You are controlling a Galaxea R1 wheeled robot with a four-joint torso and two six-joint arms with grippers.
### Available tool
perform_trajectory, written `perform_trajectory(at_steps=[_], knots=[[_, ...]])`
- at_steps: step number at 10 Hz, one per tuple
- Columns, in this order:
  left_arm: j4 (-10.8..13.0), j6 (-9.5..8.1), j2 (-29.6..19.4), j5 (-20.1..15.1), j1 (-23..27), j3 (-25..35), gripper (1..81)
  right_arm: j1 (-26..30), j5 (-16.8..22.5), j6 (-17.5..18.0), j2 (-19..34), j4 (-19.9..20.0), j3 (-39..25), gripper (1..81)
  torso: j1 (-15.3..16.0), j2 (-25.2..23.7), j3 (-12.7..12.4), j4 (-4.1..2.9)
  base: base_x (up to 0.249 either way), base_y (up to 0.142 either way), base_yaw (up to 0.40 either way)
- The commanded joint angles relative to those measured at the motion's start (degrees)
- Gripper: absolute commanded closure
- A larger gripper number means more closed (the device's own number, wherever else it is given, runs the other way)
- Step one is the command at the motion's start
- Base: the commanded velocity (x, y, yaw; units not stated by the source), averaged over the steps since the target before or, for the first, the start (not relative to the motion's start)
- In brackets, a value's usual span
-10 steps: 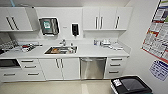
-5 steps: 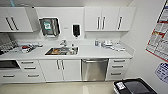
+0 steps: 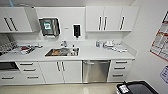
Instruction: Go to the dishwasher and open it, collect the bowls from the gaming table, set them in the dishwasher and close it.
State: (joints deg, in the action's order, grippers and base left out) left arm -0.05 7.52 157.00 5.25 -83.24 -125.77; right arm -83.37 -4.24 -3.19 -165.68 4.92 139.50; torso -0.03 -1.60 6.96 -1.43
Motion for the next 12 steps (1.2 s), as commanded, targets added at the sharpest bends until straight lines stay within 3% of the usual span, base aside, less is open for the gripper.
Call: perform_trajectory(at_steps=[1, 8, 12], knots=[[0.2, 0.21, -0.7, -3.0, 2.7, 1.0, 1.0, 3.1, 3.4, -0.2, 0.1, 0.0, -0.9, 1.0, 0.0, 0.0, 0.0, 0.00, 0.107, 0.000, 0.000], [0.3, 0.21, -0.7, -3.0, 2.7, 1.0, 1.0, 3.5, 3.4, -0.2, 0.0, -0.1, -0.7, 1.0, 0.0, 0.0, 0.0, 0.00, 0.108, 0.000, 0.000], [0.2, 0.21, -0.8, -3.0, 2.7, 1.0, 1.0, 3.9, 3.5, -0.2, -0.1, -0.1, -0.7, 1.0, 0.0, 0.0, 0.0, 0.00, 0.097, 0.072, 0.000]])
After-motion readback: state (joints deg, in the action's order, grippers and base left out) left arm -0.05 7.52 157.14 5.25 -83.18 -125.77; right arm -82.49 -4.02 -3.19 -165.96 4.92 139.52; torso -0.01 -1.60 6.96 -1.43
